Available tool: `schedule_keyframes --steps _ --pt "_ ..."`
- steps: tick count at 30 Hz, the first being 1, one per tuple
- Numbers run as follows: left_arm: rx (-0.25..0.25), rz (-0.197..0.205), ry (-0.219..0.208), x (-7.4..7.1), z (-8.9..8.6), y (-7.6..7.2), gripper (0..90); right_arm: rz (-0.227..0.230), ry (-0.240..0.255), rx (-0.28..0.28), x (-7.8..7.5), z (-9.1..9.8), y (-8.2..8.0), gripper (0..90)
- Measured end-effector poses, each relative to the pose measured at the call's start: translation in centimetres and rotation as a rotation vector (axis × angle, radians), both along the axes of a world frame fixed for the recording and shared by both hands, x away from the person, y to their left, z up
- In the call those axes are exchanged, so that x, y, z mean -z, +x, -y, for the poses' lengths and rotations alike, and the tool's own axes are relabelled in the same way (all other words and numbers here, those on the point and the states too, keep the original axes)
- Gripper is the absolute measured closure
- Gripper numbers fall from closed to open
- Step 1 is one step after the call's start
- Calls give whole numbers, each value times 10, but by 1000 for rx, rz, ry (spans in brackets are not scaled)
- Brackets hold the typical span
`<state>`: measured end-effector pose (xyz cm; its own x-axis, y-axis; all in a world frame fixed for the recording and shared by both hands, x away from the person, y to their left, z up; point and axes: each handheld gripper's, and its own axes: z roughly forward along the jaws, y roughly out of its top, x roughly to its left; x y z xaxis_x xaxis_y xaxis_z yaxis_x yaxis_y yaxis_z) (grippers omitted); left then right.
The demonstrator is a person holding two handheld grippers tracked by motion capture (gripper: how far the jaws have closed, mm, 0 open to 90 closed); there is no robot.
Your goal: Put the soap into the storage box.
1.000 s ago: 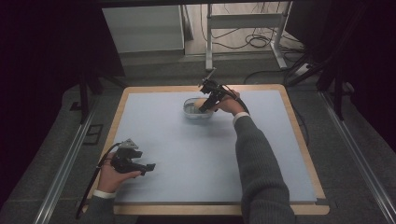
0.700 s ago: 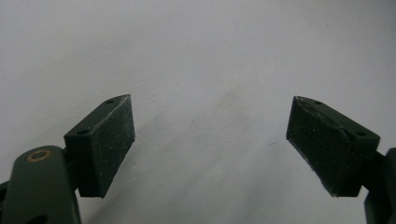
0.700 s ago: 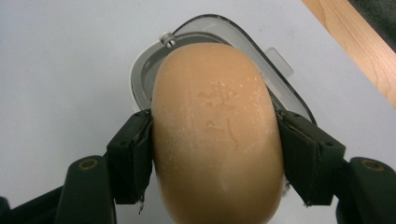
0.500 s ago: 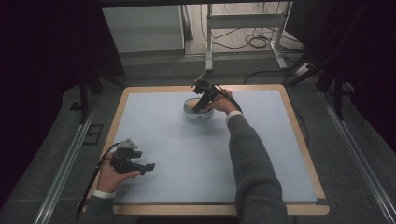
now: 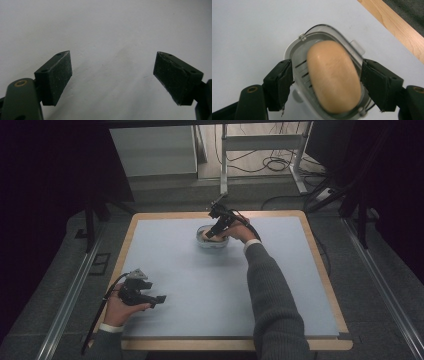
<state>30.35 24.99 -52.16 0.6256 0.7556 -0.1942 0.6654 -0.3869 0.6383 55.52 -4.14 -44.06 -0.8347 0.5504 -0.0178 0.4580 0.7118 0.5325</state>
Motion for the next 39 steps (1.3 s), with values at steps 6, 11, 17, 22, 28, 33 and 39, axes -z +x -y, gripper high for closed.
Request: schedule_keyframes --steps 6,11,17,22,28,33,39 --pt "8 -1 8 0 1 0 156 21 69 26 -6 12 -13 263" --pt "9 3 10 -1 3 0 156 35 100 43 -10 28 -29 258" --pt "11 1 12 0 5 0 156 70 129 67 -8 51 -52 245" --pt "10 2 12 -1 6 -1 155 76 145 82 0 71 -72 239" --pt "7 1 14 -1 7 -1 155 73 191 135 13 102 -99 232" --pt "-1 5 12 -2 7 -2 155 84 217 158 25 130 -123 220" --pt "2 -3 20 0 8 -1 154 122 251 192 37 160 -156 217"
